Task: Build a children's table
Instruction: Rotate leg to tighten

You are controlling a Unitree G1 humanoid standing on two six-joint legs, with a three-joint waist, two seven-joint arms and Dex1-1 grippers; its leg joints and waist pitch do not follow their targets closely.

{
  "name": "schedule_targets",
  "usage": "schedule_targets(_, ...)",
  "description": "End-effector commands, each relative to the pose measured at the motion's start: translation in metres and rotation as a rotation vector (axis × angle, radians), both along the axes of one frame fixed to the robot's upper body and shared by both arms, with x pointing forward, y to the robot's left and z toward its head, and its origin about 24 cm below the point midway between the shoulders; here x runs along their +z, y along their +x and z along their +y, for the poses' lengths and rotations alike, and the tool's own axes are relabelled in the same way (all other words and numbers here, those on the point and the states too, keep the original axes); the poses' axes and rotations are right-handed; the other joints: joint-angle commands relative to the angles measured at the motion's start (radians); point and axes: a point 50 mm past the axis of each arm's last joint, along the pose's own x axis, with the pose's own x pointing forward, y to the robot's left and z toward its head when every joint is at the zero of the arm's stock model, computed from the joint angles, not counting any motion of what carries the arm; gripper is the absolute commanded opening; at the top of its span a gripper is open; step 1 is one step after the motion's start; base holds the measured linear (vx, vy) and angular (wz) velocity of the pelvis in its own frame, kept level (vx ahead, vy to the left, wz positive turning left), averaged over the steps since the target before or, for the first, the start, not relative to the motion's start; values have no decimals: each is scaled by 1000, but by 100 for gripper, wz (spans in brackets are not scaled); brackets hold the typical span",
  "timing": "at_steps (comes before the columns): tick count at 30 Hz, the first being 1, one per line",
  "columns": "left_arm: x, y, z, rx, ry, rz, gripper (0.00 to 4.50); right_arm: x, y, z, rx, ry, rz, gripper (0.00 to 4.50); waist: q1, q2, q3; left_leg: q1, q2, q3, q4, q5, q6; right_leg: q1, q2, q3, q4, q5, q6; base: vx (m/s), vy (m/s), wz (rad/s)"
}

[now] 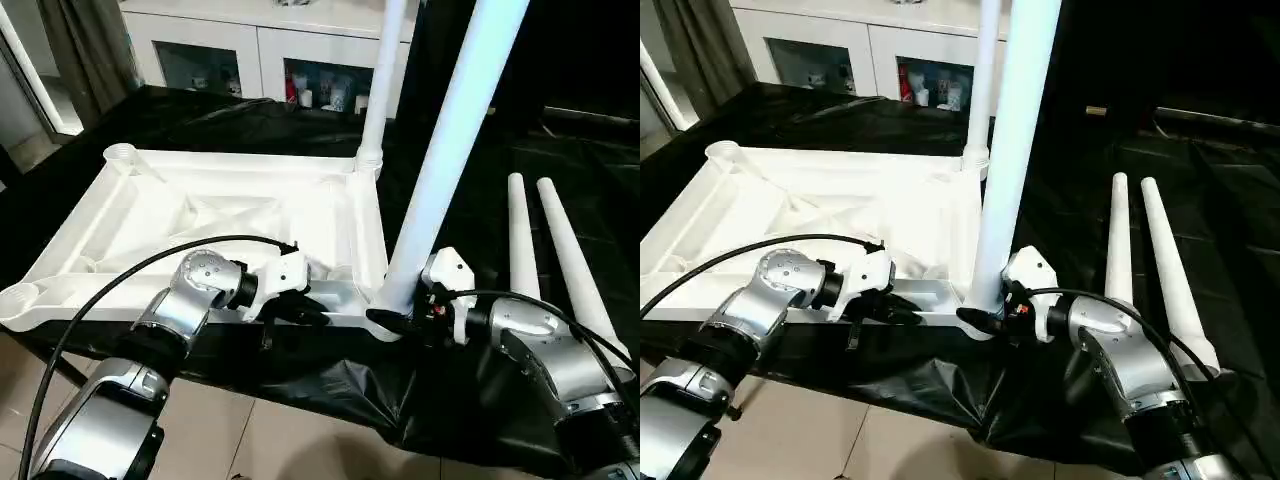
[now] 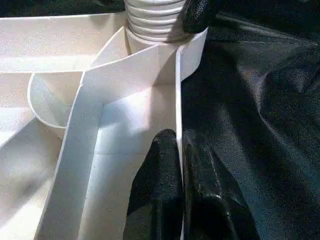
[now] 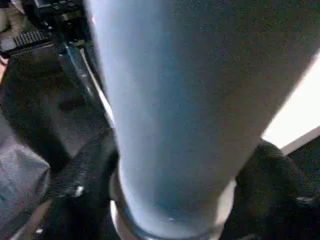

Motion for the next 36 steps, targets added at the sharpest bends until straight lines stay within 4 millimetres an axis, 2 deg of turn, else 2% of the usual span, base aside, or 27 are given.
schedule_targets(1,2,-5,-8,-57,-58,5,0,-1,0,-8,-26,-31,5,316,1,-16,-65,0,38,-11,-66,-153,76,55,-54,42,-52,-222,-223,0,0,0)
schedule_targets(3,2,-5,-8,-56,-57,5,0,-1,0,-8,-25,-30,7,284,1,-16,-64,0,38,-11,-66,-151,79,55,-54,42,-52,-218,-226,0,0,0)
schedule_targets(8,1,-4,-7,-48,-55,6,0,-5,0,-8,-45,-27,19,272,1,-17,-65,0,37,-11,-65,-148,81,55,-54,42,-52,-220,-225,0,0,0)
schedule_targets(11,0,-2,-6,-5,-60,0,0,-10,4,-10,-125,-13,34,272,-1,-16,-64,-1,37,-11,-65,-151,79,54,-53,42,-53,-222,-225,0,0,0)
schedule_targets(13,-1,3,-7,56,-50,-22,0,-17,10,-12,-230,-11,46,272,-6,-14,-61,-1,34,-11,-67,-174,65,50,-53,41,-59,-271,-216,0,0,0)
schedule_targets(14,-5,12,-8,175,-11,-51,0,-27,17,-13,-381,-6,63,272,-10,-14,-60,0,33,-13,-68,-195,48,49,-53,40,-63,-318,-202,0,0,0)
schedule_targets(15,-5,12,-8,181,-10,-52,0,-27,18,-13,-391,-6,63,272,-12,-13,-60,1,33,-14,-69,-206,37,47,-53,39,-65,-341,-195,0,0,0)
schedule_targets(16,-6,18,-12,259,-10,-60,0,-33,25,-12,-523,11,72,272,-17,-16,-58,3,30,-15,-70,-224,24,46,-52,38,-71,-393,-178,0,0,0)
schedule_targets(18,-6,23,-19,329,-25,-53,0,-36,32,-7,-641,34,82,272,-23,-11,-58,8,29,-16,-70,-237,6,41,-53,39,-76,-417,-173,0,0,0)
schedule_targets(20,-5,27,-28,378,-30,-57,0,-37,38,-1,-742,68,102,271,-29,-14,-57,8,27,-17,-71,-260,5,41,-52,37,-82,-446,-161,0,0,0)
schedule_targets(21,-5,29,-36,423,-30,-63,0,-38,43,7,-797,91,119,270,-32,-15,-57,5,27,-18,-71,-260,12,43,-52,38,-83,-453,-156,0,0,0)
schedule_targets(23,-6,31,-43,456,-31,-66,0,-39,46,16,-817,92,119,270,-32,-11,-62,6,25,-17,-69,-242,12,43,-50,37,-82,-428,-155,0,0,0)
schedule_targets(25,-7,32,-56,487,-32,-69,0,-37,51,30,-818,65,85,270,-33,-13,-61,5,26,-16,-69,-239,18,40,-50,38,-79,-390,-172,0,0,0)
schedule_targets(27,-8,31,-62,491,-23,-70,0,-35,54,42,-786,65,60,270,-32,-12,-62,3,24,-16,-69,-241,25,45,-50,36,-78,-377,-179,0,0,0)
schedule_targets(28,-8,31,-62,491,-23,-70,0,-35,55,43,-784,67,59,305,-32,-12,-62,3,24,-16,-69,-241,25,45,-50,36,-78,-377,-179,0,0,0)
schedule_targets(29,-8,32,-63,485,-13,-81,0,-31,56,50,-750,117,57,305,-30,-15,-61,2,25,-15,-69,-239,39,46,-51,37,-79,-370,-177,0,0,0)
schedule_targets(31,-8,32,-60,478,-8,-88,0,-28,56,50,-719,157,58,345,-28,-15,-62,1,26,-16,-69,-231,49,48,-51,37,-76,-358,-179,0,0,0)
schedule_targets(33,-7,32,-55,467,-11,-89,0,-25,56,47,-685,168,52,349,-28,-16,-61,0,27,-16,-70,-231,57,50,-51,37,-75,-348,-185,0,0,0)
schedule_targets(34,-7,31,-53,457,-15,-90,0,-23,56,45,-674,167,48,374,-29,-16,-62,-3,28,-17,-70,-228,59,52,-52,36,-74,-352,-182,0,0,0)
schedule_targets(36,-6,29,-47,407,-27,-99,0,-20,52,36,-603,167,66,374,-27,-20,-62,-2,27,-16,-69,-224,66,53,-50,37,-75,-350,-180,0,0,0)
